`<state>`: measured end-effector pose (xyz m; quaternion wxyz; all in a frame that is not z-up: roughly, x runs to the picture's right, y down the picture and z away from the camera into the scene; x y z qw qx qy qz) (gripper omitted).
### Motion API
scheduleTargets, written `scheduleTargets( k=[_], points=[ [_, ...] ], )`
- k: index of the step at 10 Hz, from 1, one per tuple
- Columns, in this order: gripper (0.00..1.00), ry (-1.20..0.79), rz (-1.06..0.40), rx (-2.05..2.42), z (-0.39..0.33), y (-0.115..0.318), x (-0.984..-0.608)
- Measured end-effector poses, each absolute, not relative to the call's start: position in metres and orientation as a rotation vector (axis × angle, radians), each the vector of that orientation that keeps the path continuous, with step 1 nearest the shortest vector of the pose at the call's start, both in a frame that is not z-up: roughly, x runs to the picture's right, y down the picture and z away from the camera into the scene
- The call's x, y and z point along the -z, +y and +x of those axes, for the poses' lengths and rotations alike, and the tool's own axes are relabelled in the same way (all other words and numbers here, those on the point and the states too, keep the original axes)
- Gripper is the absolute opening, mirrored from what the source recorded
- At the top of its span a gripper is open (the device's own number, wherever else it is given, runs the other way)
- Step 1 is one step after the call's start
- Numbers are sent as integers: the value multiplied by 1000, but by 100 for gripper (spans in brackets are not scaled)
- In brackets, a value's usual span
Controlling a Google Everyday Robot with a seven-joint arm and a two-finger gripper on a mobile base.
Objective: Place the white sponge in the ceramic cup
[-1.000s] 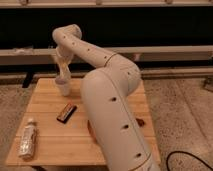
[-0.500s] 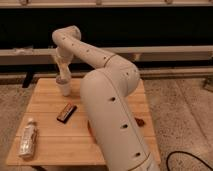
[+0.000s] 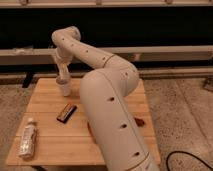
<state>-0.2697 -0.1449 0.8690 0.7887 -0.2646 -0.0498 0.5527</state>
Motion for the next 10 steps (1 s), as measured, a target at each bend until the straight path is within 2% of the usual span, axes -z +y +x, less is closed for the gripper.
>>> scheduleTargets(
  k=[2,5,10],
  points=[
    [16,-108,-568,-1190,-270,-145,-869],
    [36,-114,-566,-1187,-272,-146,-869],
    [40,-120,-561,-1182,-275,-149,-868]
  ],
)
